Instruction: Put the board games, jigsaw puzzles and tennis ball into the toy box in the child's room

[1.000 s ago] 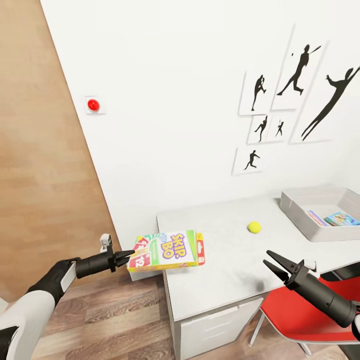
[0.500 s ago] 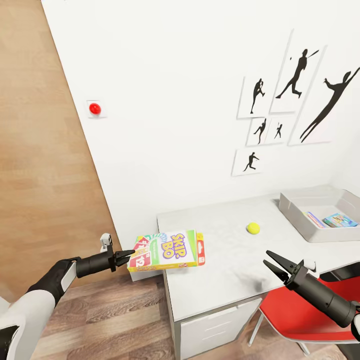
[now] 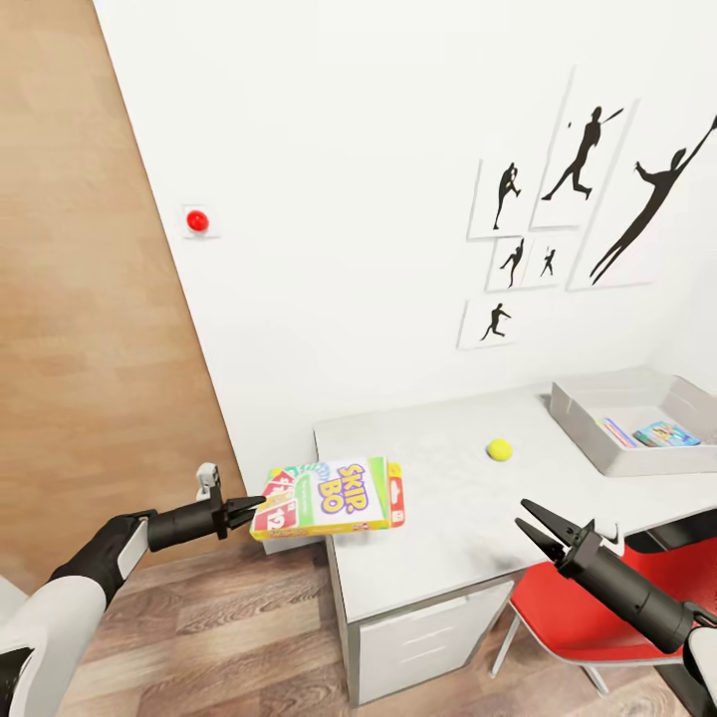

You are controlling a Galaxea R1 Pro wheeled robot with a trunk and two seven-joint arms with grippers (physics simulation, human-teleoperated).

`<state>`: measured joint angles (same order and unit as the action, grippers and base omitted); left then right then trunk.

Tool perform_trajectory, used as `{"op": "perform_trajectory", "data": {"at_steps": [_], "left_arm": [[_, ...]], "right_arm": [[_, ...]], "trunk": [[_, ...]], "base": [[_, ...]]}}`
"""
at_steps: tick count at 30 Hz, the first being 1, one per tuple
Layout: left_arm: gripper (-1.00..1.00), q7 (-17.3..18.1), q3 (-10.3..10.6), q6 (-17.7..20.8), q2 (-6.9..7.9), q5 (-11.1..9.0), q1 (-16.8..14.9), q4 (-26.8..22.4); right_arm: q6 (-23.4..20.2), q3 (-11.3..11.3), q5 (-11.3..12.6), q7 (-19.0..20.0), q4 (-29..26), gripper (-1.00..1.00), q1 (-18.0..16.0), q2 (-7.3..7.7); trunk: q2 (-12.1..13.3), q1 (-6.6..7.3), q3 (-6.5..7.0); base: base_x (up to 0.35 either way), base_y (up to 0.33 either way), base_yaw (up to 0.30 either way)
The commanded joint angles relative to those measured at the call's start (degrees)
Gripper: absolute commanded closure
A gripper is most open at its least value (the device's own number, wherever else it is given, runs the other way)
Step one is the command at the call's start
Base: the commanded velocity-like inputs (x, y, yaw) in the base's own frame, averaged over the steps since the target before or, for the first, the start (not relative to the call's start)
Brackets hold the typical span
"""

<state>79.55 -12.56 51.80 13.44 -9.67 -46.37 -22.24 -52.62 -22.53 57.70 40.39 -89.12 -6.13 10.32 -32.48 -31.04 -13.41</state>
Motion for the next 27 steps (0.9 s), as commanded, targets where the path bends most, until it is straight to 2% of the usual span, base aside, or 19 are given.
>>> {"op": "perform_trajectory", "data": {"at_steps": [1, 5, 11, 24, 27], "left_arm": [[1.0, 0.2, -0.1, 0.6, 0.08, 0.0, 0.0, 0.0], [1.0, 0.5, -0.1, 0.6, 0.2, 0.0, 0.0, 0.0], [1.0, 3.4, -0.1, 0.6, 0.27, 0.2, 0.0, 0.0], [1.0, 3.8, 0.0, 0.6, 0.28, 0.2, 0.0, 0.0], [1.0, 3.8, 0.0, 0.6, 0.28, 0.2, 0.0, 0.0]], "right_arm": [[-0.3, 0.0, 0.0, 0.2, 0.0, -1.0, 0.0, -0.02], [-0.3, 0.0, 0.0, 0.2, 0.0, -1.0, -0.1, -0.1], [-0.3, 0.0, 0.0, 0.2, 0.0, -1.0, 0.0, -0.13], [-0.2, 0.1, 0.0, 0.1, 0.0, -1.0, 0.0, -0.21], [-0.2, 0.3, 0.0, 0.1, 0.0, -1.0, -0.1, -0.2]], "trunk": [[0.3, 0.21, 0.09], [1.9, 1.09, 0.83], [4.3, 2.4, 2.29], [9.6, 5.26, 5.82], [9.6, 5.26, 6.1]], "base": [[-0.012, 0.0, 0.0], [-0.005, 0.0, 0.0], [0.0, 0.0, 0.0], [0.0, 0.0, 0.0], [0.0, 0.0, 0.0]]}}
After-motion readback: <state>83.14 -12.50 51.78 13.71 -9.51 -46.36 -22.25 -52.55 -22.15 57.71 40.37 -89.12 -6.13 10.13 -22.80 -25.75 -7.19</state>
